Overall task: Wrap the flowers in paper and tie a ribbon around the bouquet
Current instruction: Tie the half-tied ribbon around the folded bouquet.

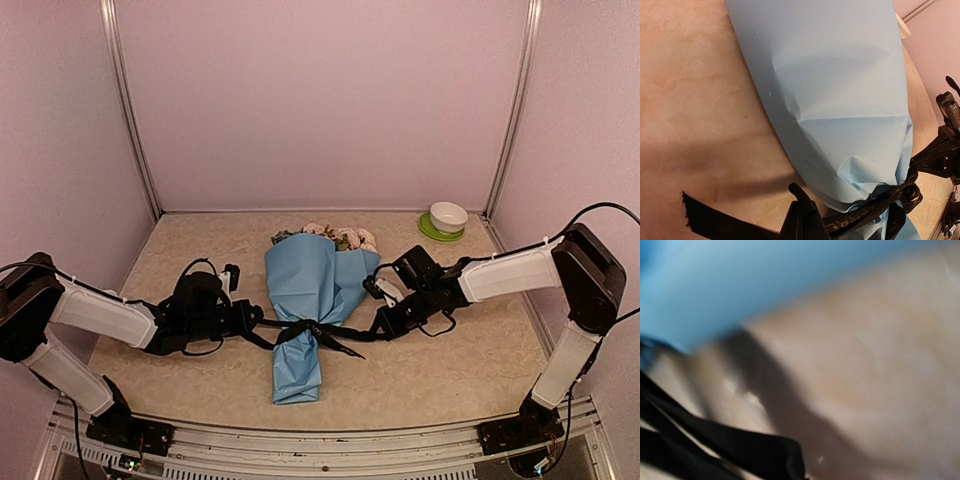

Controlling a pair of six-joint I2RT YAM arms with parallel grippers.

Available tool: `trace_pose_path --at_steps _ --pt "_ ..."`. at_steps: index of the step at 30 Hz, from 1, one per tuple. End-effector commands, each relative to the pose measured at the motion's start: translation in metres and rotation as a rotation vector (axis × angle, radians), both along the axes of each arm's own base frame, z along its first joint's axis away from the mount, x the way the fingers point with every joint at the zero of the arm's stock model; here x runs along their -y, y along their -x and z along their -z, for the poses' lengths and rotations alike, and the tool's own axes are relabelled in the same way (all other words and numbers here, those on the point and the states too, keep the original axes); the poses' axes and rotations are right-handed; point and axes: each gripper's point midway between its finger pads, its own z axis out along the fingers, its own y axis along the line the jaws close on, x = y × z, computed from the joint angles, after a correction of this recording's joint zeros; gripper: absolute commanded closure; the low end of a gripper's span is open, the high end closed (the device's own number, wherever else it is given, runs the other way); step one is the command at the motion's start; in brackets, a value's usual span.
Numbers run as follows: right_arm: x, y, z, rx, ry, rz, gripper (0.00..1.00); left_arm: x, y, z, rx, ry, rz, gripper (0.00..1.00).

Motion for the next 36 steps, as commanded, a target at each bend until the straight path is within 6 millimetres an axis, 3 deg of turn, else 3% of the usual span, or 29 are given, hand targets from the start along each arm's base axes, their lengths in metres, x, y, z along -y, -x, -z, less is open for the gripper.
trace_pose_path --at_steps 1,11,17,36 --pt "0.029 0.002 0.015 -0.013 0.051 0.056 1.0 -0.027 0.007 0.027 -0.038 -0.113 -0.062 1.0" --pt "0.053 0.005 0.036 -0.048 0.085 0.1 1.0 -0.044 0.011 0.046 -0.072 -0.194 -0.101 1.0" --pt "0.073 0.003 0.036 -0.041 0.1 0.15 1.0 -0.053 0.015 0.052 -0.089 -0.21 -0.122 1.0" --pt "0.08 0.012 0.045 -0.083 0.074 0.148 1.0 -0.06 0.022 0.06 -0.101 -0.234 -0.118 1.0"
